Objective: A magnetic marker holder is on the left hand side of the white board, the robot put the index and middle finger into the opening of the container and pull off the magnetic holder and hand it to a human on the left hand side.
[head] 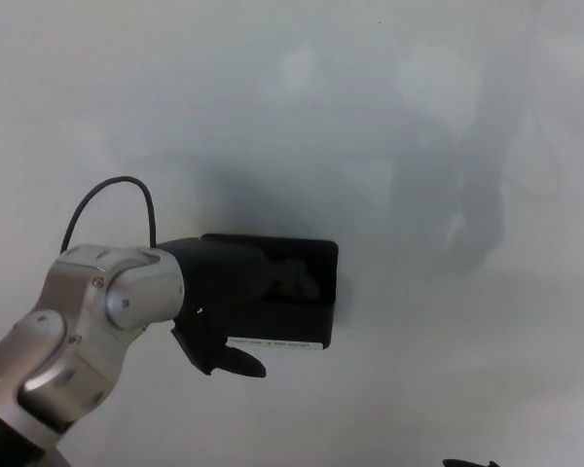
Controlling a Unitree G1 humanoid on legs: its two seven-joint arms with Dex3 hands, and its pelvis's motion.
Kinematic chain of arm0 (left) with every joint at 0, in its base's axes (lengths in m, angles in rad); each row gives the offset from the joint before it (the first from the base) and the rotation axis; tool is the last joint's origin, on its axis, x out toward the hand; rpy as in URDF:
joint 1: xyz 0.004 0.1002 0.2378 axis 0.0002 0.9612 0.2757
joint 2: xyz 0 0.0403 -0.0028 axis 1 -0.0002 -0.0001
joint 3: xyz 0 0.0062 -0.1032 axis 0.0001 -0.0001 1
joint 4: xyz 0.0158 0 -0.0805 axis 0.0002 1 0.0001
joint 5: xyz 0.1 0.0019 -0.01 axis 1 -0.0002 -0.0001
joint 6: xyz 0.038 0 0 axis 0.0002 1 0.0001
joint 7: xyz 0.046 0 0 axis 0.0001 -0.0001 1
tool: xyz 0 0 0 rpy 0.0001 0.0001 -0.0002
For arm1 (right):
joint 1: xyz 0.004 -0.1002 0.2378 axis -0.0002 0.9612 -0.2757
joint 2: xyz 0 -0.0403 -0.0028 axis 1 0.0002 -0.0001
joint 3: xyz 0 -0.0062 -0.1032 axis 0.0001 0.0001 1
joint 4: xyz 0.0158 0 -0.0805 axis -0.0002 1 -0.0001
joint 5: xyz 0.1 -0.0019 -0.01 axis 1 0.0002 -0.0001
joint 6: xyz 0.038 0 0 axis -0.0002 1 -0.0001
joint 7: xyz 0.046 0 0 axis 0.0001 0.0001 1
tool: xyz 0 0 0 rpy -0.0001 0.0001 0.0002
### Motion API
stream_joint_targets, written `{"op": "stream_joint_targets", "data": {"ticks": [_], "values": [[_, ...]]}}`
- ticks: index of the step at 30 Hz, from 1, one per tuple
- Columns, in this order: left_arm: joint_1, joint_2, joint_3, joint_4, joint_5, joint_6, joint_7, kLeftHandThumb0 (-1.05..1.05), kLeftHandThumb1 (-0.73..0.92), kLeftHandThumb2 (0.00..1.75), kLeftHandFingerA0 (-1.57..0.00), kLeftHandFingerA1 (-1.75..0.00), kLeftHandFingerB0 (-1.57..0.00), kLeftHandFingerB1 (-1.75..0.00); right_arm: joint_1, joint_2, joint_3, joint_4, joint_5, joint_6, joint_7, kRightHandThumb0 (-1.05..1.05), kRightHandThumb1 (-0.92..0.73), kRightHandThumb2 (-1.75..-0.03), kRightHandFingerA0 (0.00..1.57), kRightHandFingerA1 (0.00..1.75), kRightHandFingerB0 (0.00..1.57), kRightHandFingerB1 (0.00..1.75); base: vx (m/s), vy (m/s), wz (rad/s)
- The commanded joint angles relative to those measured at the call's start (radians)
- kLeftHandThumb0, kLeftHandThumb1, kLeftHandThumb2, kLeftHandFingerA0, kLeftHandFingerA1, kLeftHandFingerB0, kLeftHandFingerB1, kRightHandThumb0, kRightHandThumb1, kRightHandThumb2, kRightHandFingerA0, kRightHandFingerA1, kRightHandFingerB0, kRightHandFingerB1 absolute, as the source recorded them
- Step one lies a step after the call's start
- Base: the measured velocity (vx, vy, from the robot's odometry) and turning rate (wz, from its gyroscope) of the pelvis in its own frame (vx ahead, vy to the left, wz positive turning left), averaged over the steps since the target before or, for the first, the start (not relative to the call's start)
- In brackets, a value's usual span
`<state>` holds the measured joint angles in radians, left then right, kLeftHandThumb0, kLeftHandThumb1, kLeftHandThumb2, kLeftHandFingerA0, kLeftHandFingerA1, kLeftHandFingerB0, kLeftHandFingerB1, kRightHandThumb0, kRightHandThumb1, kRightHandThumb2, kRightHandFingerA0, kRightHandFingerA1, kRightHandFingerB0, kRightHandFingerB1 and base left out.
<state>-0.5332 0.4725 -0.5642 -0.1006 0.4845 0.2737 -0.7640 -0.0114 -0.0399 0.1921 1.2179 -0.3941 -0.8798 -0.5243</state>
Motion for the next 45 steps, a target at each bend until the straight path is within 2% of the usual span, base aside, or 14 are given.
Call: {"op": "stream_joint_targets", "data": {"ticks": [1,3,4,5,6,15,17,18,19,20,32,37,38,45], "values": [[-0.046,-0.029,-0.053,0.072,0.083,-0.002,0.009,-0.52,0.57,0.75,-0.21,-0.41,-0.11,-0.35,0.004,-0.014,0.002,0.002,-0.003,0.000,-0.007,-0.47,-0.63,-0.59,0.85,0.66,0.46,0.50,0.00,0.000,0.00],[-0.061,-0.061,-0.081,0.102,0.091,0.018,0.003,-0.44,0.66,0.61,-0.27,-0.35,-0.16,-0.27,0.004,-0.015,0.005,0.000,-0.007,-0.003,-0.011,-0.48,-0.64,-0.59,0.85,0.67,0.46,0.51,0.00,0.000,0.00],[-0.065,-0.072,-0.093,0.117,0.097,0.021,0.002,-0.26,0.51,1.01,-0.08,-0.50,-0.06,-0.49,0.005,-0.016,0.008,-0.001,-0.012,-0.004,-0.017,-0.48,-0.64,-0.59,0.85,0.66,0.46,0.50,0.00,0.000,0.00],[-0.070,-0.083,-0.106,0.133,0.103,0.022,0.002,-0.26,0.51,1.01,-0.08,-0.50,-0.06,-0.49,0.006,-0.018,0.011,-0.001,-0.017,-0.005,-0.023,-0.48,-0.64,-0.59,0.85,0.66,0.46,0.50,-0.01,0.002,0.08],[-0.077,-0.096,-0.118,0.151,0.109,0.029,-0.001,-0.51,0.61,0.71,-0.17,-0.37,-0.14,-0.33,0.007,-0.018,0.012,-0.001,-0.018,-0.005,-0.025,-0.47,-0.64,-0.59,0.86,0.65,0.45,0.50,0.00,0.000,0.00],[-0.122,-0.154,-0.183,0.261,0.150,0.031,-0.002,-0.51,0.56,0.74,-0.21,-0.42,-0.11,-0.35,0.001,-0.017,0.012,-0.005,-0.017,-0.008,-0.029,-0.48,-0.63,-0.59,0.86,0.66,0.47,0.51,-0.02,0.007,0.07],[-0.128,-0.154,-0.190,0.272,0.154,0.024,-0.006,-0.50,0.55,0.75,-0.36,-0.49,-0.11,-0.35,-0.001,-0.017,0.012,-0.006,-0.016,-0.010,-0.028,-0.47,-0.63,-0.59,0.86,0.66,0.46,0.51,0.00,0.000,0.00],[-0.129,-0.155,-0.191,0.277,0.153,0.023,-0.009,-0.41,0.66,0.62,-0.60,-0.48,-0.18,-0.29,-0.002,-0.018,0.014,-0.007,-0.018,-0.008,-0.029,-0.46,-0.63,-0.59,0.85,0.65,0.46,0.51,0.00,0.000,0.00],[-0.131,-0.156,-0.190,0.283,0.151,0.023,-0.012,-0.41,0.66,0.62,-0.60,-0.48,-0.18,-0.29,-0.002,-0.019,0.016,-0.009,-0.021,-0.006,-0.031,-0.46,-0.63,-0.59,0.85,0.65,0.46,0.51,0.00,0.000,0.00],[-0.130,-0.157,-0.186,0.287,0.146,0.027,-0.015,-0.32,0.64,0.59,-0.77,-0.56,-0.23,-0.29,-0.003,-0.018,0.014,-0.009,-0.016,-0.007,-0.025,-0.46,-0.63,-0.59,0.85,0.65,0.46,0.51,0.00,0.000,0.00],[-0.139,-0.101,-0.115,0.184,0.113,0.046,-0.092,-0.32,0.67,0.63,-0.66,-0.50,-0.30,-0.33,-0.002,-0.018,0.017,-0.012,-0.018,-0.007,-0.024,-0.47,-0.63,-0.59,0.85,0.64,0.46,0.50,0.00,0.000,0.00],[-0.182,-0.079,0.030,-0.024,0.041,0.135,-0.174,-0.28,0.63,0.59,-0.79,-0.66,-0.31,-0.32,-0.008,-0.020,0.016,-0.006,-0.017,-0.012,-0.023,-0.47,-0.63,-0.59,0.85,0.64,0.46,0.51,0.00,0.000,0.00],[-0.200,-0.074,0.046,-0.052,0.034,0.151,-0.195,-0.32,0.65,0.62,-0.69,-0.49,-0.30,-0.32,-0.008,-0.020,0.017,-0.007,-0.018,-0.010,-0.023,-0.47,-0.63,-0.59,0.85,0.64,0.46,0.51,0.00,0.000,0.00],[-0.272,-0.057,0.117,-0.208,-0.001,0.242,-0.276,-0.31,0.61,0.61,-0.63,-0.46,-0.30,-0.32,-0.009,-0.020,0.018,-0.008,-0.020,0.002,-0.025,-0.47,-0.63,-0.59,0.85,0.65,0.47,0.51,0.00,0.000,0.00]]}}
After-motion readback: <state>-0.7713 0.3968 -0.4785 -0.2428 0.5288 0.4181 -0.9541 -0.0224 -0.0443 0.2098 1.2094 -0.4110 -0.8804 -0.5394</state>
